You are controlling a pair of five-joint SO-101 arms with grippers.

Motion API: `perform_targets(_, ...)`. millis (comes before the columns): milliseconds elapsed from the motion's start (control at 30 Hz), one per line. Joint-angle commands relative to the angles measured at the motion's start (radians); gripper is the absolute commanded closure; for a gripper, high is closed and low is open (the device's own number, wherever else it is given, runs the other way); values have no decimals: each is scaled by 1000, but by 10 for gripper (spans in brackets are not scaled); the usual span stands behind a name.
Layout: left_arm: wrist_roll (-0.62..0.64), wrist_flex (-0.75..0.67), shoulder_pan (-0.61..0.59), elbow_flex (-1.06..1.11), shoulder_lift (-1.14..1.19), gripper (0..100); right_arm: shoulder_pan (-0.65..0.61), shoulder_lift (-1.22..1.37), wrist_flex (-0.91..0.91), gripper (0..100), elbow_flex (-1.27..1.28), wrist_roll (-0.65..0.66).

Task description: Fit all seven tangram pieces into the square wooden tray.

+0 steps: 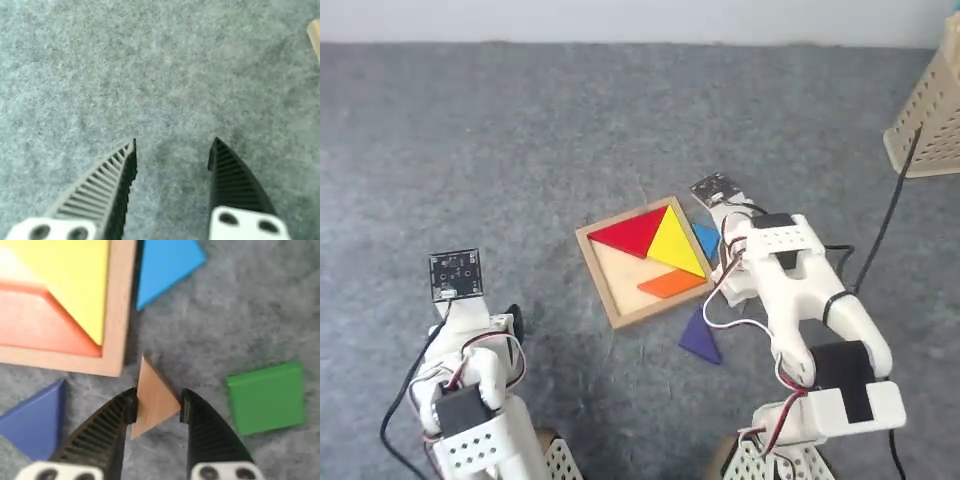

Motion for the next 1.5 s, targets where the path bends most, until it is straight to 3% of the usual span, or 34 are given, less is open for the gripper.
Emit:
perform_targets(0,9,3,2,-5,-11,775,30,-5,25,950,-61,8)
perform_targets(233,9,3,2,-5,-11,775,25,-127,21,947,-63,15)
perform_targets(433,9,3,2,-5,-11,775,-111,-191,48,950,-181,34)
perform_targets(600,9,3,2,-5,-11,775,-262,-44,139,950,-397,176)
perform_targets(833,9,3,2,-5,-11,775,-375,102,156,950,-434,598)
perform_targets(967,9,3,2,-5,-11,775,-404,117,148,950,-434,753)
perform_targets(1467,9,3,2,-5,-11,775,-424,124,-71,946,-345,899)
